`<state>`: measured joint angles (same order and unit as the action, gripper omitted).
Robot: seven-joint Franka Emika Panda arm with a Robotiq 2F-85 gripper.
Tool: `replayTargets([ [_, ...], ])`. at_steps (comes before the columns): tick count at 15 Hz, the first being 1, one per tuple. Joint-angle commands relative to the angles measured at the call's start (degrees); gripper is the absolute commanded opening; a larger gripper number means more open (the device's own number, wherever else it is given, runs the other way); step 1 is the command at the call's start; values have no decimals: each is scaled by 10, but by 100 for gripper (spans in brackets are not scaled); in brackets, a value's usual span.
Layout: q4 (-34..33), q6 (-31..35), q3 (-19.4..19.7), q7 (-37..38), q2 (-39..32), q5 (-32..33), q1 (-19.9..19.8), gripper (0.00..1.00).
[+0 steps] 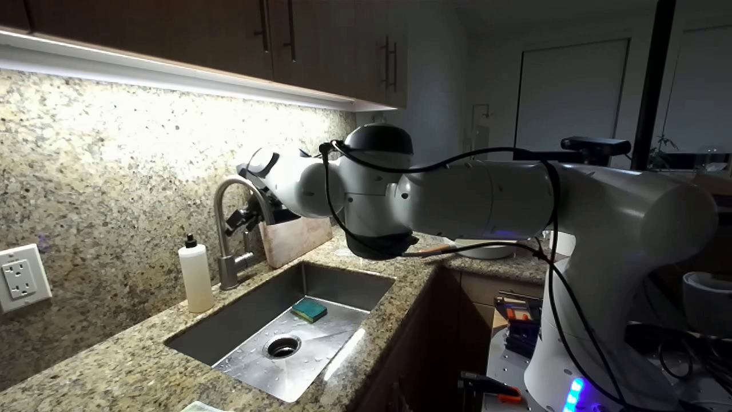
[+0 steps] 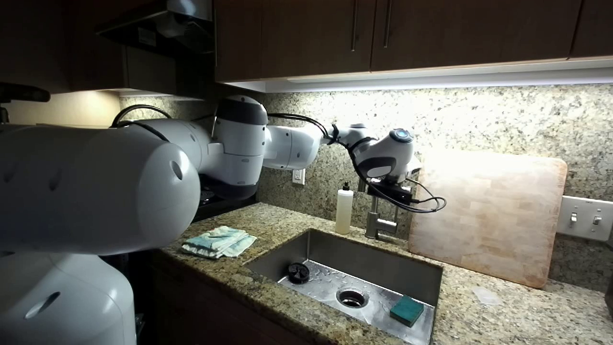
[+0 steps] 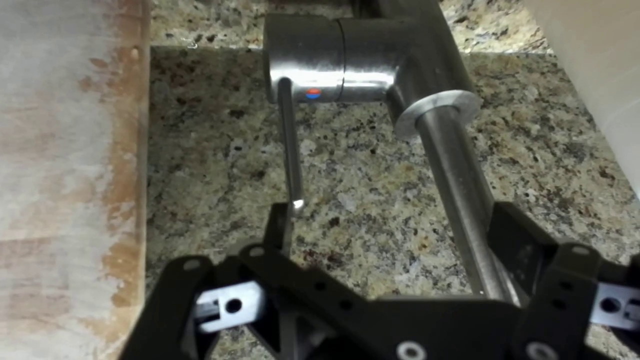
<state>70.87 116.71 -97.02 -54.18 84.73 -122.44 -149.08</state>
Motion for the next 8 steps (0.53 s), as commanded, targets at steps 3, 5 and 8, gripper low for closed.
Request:
replayTargets([
  [3,2,-1,1,-2,0,-6,0,100],
  [5,2,-1,1,-2,0,-6,0,100],
  [8,2,-1,1,-2,0,-6,0,100],
])
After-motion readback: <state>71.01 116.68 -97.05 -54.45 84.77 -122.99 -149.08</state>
